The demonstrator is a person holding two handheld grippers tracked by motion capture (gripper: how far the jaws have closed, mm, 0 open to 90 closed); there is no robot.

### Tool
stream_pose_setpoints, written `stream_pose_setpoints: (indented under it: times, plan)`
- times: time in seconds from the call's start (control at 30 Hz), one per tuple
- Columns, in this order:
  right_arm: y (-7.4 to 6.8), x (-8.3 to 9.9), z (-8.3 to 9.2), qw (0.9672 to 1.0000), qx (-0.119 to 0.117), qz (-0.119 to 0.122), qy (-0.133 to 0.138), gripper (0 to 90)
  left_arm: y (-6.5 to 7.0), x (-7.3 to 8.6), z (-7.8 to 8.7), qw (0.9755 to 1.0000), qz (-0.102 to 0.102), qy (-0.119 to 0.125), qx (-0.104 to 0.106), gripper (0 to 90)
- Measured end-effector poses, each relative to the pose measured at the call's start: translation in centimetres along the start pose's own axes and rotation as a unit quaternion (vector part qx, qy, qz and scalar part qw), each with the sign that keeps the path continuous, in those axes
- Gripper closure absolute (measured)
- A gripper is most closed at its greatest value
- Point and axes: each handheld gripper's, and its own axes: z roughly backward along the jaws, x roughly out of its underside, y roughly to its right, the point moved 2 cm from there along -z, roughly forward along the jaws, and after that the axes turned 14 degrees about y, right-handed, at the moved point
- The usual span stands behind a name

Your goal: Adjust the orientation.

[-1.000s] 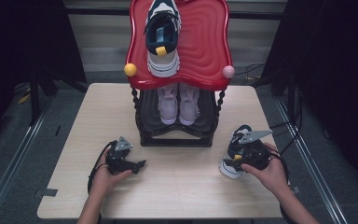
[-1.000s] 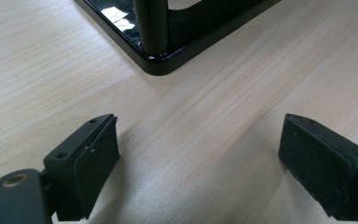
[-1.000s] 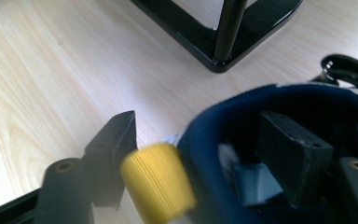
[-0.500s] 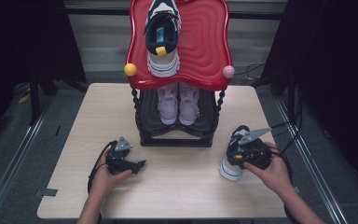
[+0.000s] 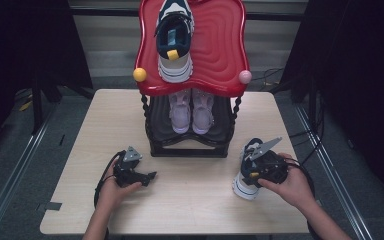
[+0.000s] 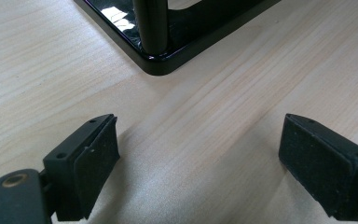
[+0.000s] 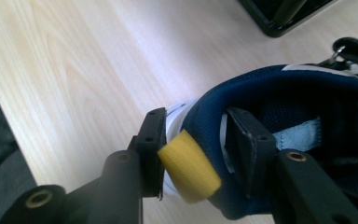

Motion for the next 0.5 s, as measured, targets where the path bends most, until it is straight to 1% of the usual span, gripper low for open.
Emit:
stream_pose_setpoints:
  times: [0.03, 0.07, 0.1, 0.13, 0.2, 0.23, 0.27, 0.3, 0.33, 0.37, 0.4, 0.43, 0.47, 0.5]
  plan:
    - [0.0, 0.0, 0.0, 1.0, 0.0, 0.0, 0.0, 57.9, 0.0, 0.0, 0.0, 1.0, 0.0, 0.0, 0.0, 11.3]
    - [0.0, -0.1, -0.1, 1.0, -0.003, 0.004, -0.007, 56.8, 0.0, 0.0, 0.0, 1.0, 0.0, 0.0, 0.0, 11.3]
    - [0.1, -0.3, -0.2, 0.9998, -0.005, 0.003, -0.017, 56.3, 0.0, 0.0, 0.0, 1.0, 0.0, 0.0, 0.0, 11.3]
    - [0.1, -0.4, -0.4, 0.9994, -0.01, -0.003, -0.033, 56.3, 0.0, 0.0, 0.0, 1.0, 0.0, 0.001, 0.0, 11.3]
    - [0.2, -0.5, -0.4, 0.9993, -0.01, -0.003, -0.037, 56.3, 0.0, 0.0, 0.0, 1.0, 0.0, 0.0, 0.0, 11.3]
    - [0.3, -0.5, -0.5, 0.999, -0.014, -0.007, -0.042, 56.3, 0.0, 0.0, 0.0, 1.0, 0.0, 0.001, 0.0, 11.3]
    - [0.5, -0.7, -0.6, 0.9983, -0.022, -0.005, -0.054, 56.2, 0.0, 0.0, 0.0, 1.0, 0.0, 0.001, 0.0, 11.3]
    - [0.5, -0.7, -0.6, 0.9983, -0.022, -0.005, -0.054, 56.2, 0.0, 0.0, 0.0, 1.0, 0.0, 0.0, 0.0, 11.3]
    - [0.6, -0.8, -0.6, 0.9978, -0.023, 0.002, -0.062, 55.4, 0.0, 0.0, 0.0, 1.0, 0.0, 0.0, 0.0, 11.3]
    - [0.6, -0.8, -0.6, 0.9978, -0.023, 0.002, -0.062, 55.4, 0.0, 0.0, 0.0, 1.0, 0.0, 0.0, 0.0, 11.3]
    - [0.6, -1.0, -0.7, 0.997, -0.027, 0.006, -0.072, 55.4, 0.0, 0.0, 0.0, 1.0, 0.0, 0.0, 0.0, 11.3]
    - [0.6, -1.0, -0.7, 0.997, -0.027, 0.006, -0.072, 55.4, 0.0, 0.0, 0.0, 1.0, 0.0, 0.0, 0.0, 11.3]
    - [0.7, -1.2, -0.8, 0.9962, -0.032, 0.009, -0.08, 55.7, 0.0, 0.0, 0.0, 1.0, 0.0, 0.0, 0.0, 11.3]
    - [0.7, -1.2, -0.8, 0.9962, -0.032, 0.009, -0.08, 55.7, 0.0, 0.0, 0.0, 1.0, 0.0, 0.0, 0.0, 11.3]
